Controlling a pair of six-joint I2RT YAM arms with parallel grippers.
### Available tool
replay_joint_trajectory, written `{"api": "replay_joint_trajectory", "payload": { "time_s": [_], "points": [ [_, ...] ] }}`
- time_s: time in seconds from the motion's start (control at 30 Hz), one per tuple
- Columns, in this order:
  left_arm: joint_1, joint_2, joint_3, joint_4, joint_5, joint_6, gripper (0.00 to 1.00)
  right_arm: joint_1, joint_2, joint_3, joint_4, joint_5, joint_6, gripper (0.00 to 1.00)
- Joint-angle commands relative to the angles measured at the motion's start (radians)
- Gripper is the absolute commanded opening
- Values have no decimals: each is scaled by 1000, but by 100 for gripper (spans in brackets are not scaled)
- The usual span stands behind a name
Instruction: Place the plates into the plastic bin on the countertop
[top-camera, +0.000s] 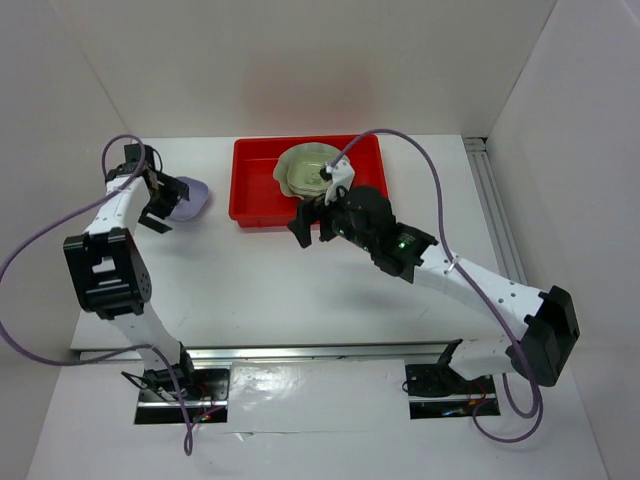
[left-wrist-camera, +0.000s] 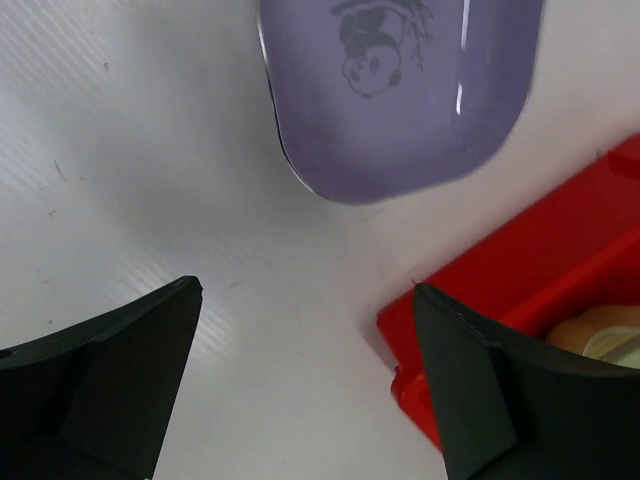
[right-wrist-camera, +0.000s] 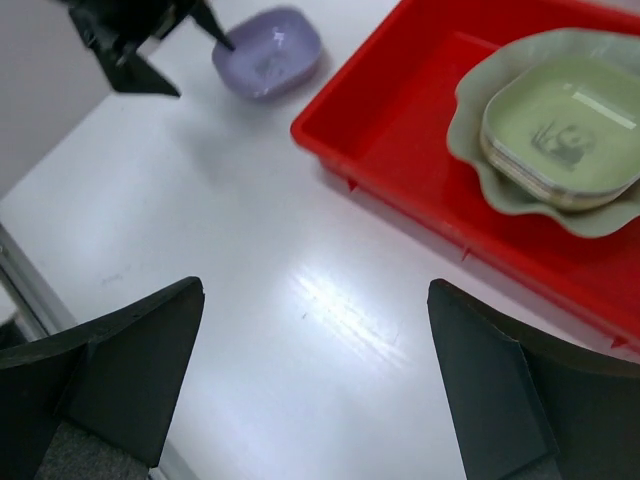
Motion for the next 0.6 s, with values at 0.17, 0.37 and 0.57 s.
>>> {"api": "replay_joint_trajectory", "payload": {
  "time_s": [0.17,0.37,0.57],
  "points": [
    [40,242,31,4,-34,-207,100,74,-104,-85,32,28,20,100],
    [72,282,-2,142,-56,-196,100,92,-113,-133,23,50,10,100],
    [72,209,-56,211,-52,-162,99,102,-73,-142,23,60,1,100]
  ]
}}
